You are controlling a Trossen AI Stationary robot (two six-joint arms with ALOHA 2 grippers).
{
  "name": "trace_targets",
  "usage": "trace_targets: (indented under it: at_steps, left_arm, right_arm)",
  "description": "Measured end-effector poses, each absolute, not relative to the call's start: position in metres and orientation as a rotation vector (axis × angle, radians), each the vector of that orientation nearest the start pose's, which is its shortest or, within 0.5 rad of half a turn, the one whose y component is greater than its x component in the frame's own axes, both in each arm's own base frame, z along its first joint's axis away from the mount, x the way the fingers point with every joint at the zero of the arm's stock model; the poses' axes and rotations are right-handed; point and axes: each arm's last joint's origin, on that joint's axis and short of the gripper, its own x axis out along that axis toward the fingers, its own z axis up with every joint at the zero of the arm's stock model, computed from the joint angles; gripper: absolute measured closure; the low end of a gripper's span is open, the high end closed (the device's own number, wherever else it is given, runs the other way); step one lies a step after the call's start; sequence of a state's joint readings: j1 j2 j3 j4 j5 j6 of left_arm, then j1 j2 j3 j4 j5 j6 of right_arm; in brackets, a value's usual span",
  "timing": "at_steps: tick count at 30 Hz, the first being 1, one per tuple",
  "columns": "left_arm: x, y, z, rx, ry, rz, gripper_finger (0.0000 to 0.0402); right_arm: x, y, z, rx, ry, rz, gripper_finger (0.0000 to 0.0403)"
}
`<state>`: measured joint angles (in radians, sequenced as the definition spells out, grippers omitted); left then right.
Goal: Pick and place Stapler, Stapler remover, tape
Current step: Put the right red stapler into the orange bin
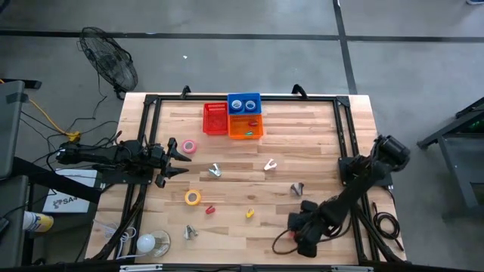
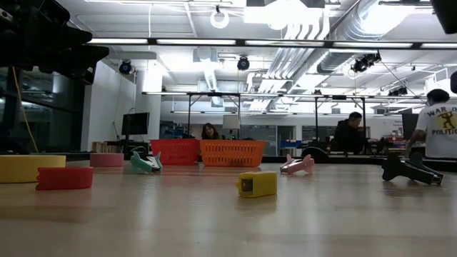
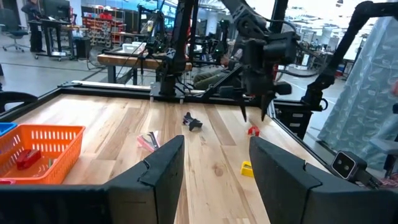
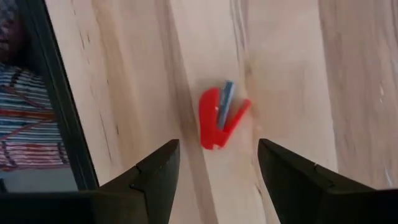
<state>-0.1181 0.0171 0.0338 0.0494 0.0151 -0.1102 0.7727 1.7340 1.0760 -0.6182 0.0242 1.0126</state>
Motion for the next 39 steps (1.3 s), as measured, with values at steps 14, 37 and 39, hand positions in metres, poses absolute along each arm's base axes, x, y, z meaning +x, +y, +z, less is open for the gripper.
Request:
trace_targets:
  at_steps: [14, 37, 39]
  left_arm:
    - [0.096, -0.012, 0.179, -0.114, -0.059, -0.137, 0.0223]
    - [0.096, -0.012, 0.179, -0.113, -0.059, -0.137, 0.0223]
    - [0.096, -0.012, 0.178, -0.114, -0.058, -0.137, 0.0223]
  right_arm:
    - [0.249, 0.240, 0.157, 0.288, 1.436, -0.159, 0.0194]
    - [0.255, 0.245, 0.134, 0.260, 1.424, -0.198, 0.0251]
    - [0.255, 0.245, 0.134, 0.258, 1.425, -0.199, 0.0266]
